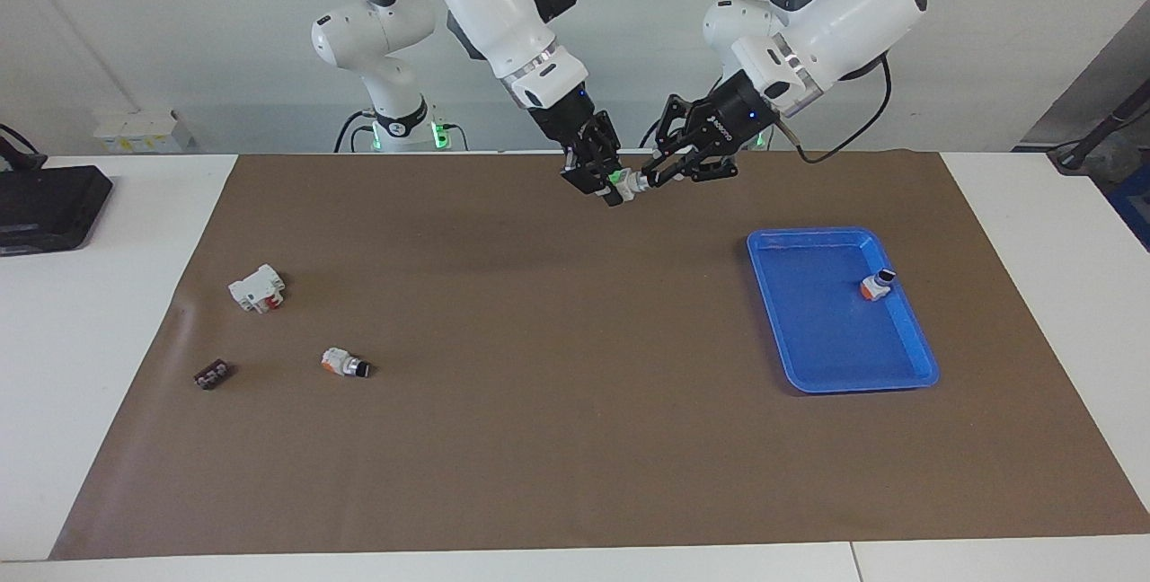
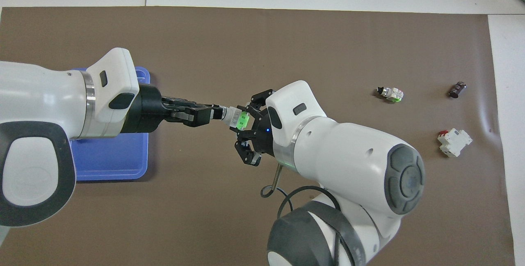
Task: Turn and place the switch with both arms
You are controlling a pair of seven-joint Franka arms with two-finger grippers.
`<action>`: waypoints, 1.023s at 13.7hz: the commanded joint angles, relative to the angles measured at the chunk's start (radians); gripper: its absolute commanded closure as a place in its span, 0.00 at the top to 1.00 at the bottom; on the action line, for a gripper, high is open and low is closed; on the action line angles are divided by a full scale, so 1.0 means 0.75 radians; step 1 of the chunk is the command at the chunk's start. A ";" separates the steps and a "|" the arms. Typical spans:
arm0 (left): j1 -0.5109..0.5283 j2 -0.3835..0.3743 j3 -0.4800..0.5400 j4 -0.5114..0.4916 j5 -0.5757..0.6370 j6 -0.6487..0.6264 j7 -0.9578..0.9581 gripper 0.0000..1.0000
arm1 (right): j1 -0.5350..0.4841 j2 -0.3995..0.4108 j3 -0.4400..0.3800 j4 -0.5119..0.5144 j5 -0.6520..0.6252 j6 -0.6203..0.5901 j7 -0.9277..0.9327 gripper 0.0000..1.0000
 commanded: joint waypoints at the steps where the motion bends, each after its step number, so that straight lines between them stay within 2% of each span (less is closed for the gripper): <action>1: -0.034 -0.040 0.016 -0.064 -0.012 -0.003 -0.148 0.00 | -0.002 -0.020 0.006 0.005 0.001 0.017 0.051 0.00; 6: -0.032 -0.040 0.014 -0.058 -0.012 -0.046 -0.418 0.00 | 0.000 -0.020 0.016 0.005 0.001 0.019 0.078 0.00; 14: -0.028 -0.038 0.012 -0.042 -0.034 -0.085 -0.985 0.00 | 0.000 -0.020 0.017 0.007 0.001 0.019 0.080 0.00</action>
